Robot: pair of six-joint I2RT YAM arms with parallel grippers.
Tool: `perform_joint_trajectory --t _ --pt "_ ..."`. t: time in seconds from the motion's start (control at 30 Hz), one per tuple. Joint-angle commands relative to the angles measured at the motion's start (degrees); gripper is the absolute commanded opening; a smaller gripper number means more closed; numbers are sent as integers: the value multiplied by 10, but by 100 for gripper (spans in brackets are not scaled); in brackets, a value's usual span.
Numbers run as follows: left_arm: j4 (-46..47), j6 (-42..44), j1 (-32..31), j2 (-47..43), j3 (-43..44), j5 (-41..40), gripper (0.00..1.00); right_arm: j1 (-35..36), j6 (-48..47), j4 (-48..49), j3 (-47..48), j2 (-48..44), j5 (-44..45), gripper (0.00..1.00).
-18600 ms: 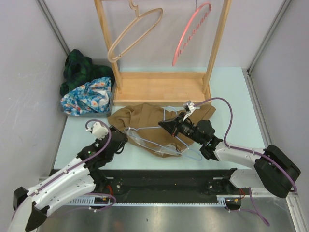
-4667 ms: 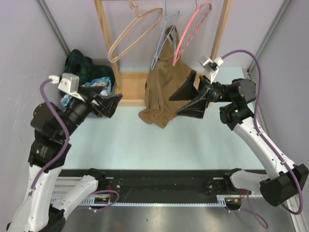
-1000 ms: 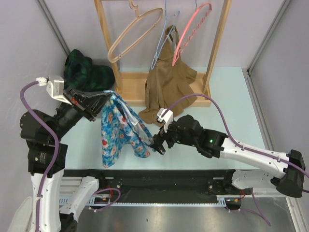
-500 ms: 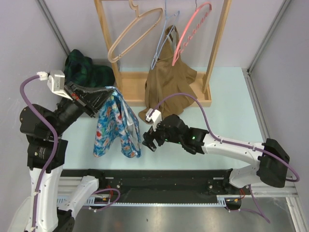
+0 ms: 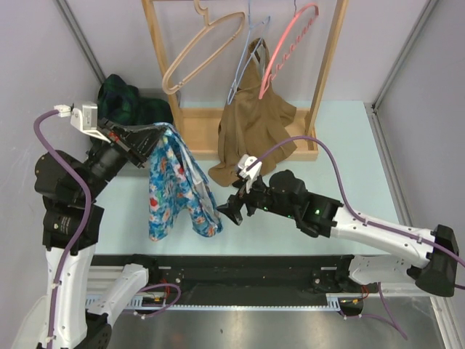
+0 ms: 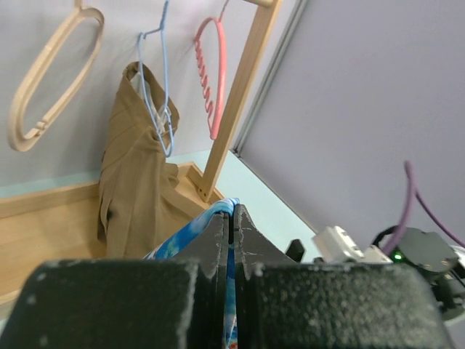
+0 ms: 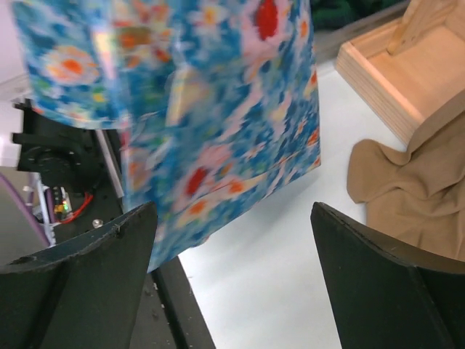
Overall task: Place the skirt on the hanger
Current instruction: Flatten the skirt
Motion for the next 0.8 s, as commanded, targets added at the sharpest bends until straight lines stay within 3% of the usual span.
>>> perform_joint_trajectory --t 0.0,0.67,0.73,0.77 --pt "43 -3 -3 -8 0 -40 0 8 -5 -12 26 -30 -17 92" --pt "72 -45 -2 -13 3 -20 0 3 14 62 27 102 -6 83" --pt "72 -47 -3 -14 2 -17 0 3 15 62 34 113 -12 81" --pt "71 -48 -3 -15 2 -15 0 3 16 61 35 115 -15 72"
